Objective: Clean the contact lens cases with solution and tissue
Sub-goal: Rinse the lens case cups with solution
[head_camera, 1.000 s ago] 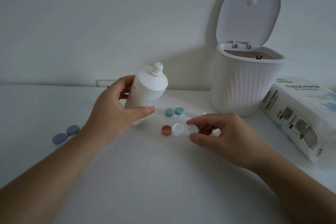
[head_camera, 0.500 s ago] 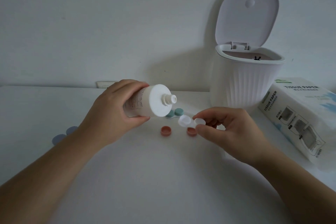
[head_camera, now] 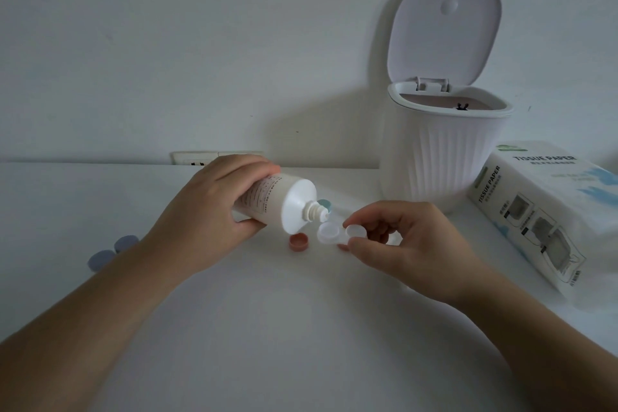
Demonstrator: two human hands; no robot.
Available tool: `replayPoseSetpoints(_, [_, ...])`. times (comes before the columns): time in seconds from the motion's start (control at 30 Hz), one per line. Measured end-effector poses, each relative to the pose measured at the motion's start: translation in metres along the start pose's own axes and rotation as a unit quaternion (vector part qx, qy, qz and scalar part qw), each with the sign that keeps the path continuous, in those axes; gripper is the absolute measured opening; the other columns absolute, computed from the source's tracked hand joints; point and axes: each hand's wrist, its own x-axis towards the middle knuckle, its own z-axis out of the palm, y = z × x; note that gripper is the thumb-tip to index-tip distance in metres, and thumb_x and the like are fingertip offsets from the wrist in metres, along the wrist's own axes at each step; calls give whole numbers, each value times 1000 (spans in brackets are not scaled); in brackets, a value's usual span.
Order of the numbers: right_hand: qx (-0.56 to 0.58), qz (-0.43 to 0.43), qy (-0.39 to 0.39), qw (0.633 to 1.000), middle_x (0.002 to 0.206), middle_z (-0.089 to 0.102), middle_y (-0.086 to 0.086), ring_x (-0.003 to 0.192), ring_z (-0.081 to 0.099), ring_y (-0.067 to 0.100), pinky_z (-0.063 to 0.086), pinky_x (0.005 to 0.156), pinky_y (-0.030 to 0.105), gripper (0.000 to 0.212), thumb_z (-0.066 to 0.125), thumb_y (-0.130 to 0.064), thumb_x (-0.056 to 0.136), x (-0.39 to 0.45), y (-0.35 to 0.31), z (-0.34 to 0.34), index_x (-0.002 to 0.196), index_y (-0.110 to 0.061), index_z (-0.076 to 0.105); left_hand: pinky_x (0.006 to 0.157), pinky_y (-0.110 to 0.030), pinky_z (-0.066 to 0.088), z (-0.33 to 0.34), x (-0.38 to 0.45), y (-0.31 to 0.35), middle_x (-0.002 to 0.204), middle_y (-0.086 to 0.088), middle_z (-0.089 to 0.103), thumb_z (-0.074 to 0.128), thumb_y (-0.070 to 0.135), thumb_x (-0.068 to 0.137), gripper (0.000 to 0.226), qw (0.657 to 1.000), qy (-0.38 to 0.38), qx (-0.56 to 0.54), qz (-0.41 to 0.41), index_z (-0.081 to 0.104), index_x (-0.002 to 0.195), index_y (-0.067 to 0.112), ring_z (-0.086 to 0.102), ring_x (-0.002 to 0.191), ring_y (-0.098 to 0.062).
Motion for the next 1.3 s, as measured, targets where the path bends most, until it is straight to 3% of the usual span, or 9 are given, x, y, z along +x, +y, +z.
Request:
replayPoseSetpoints(0.33, [11, -3, -1, 1000, 77, 73, 0, 69, 66, 20, 54, 67, 29, 10, 78, -25, 79, 0, -1, 2, 89, -26, 78, 105, -31, 41, -1, 3, 2, 126, -6, 65, 88, 0, 66, 63, 999, 19, 23, 30, 67, 125, 8, 57, 118, -23])
replayPoseSetpoints(0.57, [9, -3, 1, 1000, 73, 71, -6, 61, 60, 2, 48, 60, 13, 8, 79, -22, 80, -1, -2, 2, 87, -25, 78, 111, -33, 38, 1, 4, 1, 125, -7, 66, 86, -4, 67, 60, 997, 42, 46, 46, 67, 123, 7, 60, 118, -29])
replayPoseSetpoints(0.73, [8, -2, 0, 1000, 74, 72, -6, 61, 61, 4, 47, 60, 12, 9, 80, -22, 81, -1, -3, 2, 89, -25, 78, 117, -32, 31, 2, 5, 0, 125, -7, 65, 85, -7, 65, 61, 995, 55, 57, 57, 68, 122, 7, 59, 118, -28])
replayPoseSetpoints(1.07, [13, 0, -4, 1000, 75, 71, -5, 62, 59, 0, 48, 61, 12, 9, 80, -22, 82, -2, -5, 3, 90, -24, 78, 116, -41, 36, 2, 6, 2, 124, -8, 65, 81, -10, 67, 58, 992, 74, 65, 78, 68, 121, 6, 61, 118, -32])
replayPoseSetpoints(1.3, [23, -6, -3, 1000, 68, 68, -14, 60, 58, -2, 46, 60, 10, 8, 79, -22, 81, -1, -3, 4, 87, -26, 78, 114, -44, 38, 2, 6, 3, 123, -10, 66, 79, -12, 67, 55, 992, 82, 63, 79, 69, 119, 5, 61, 117, -34])
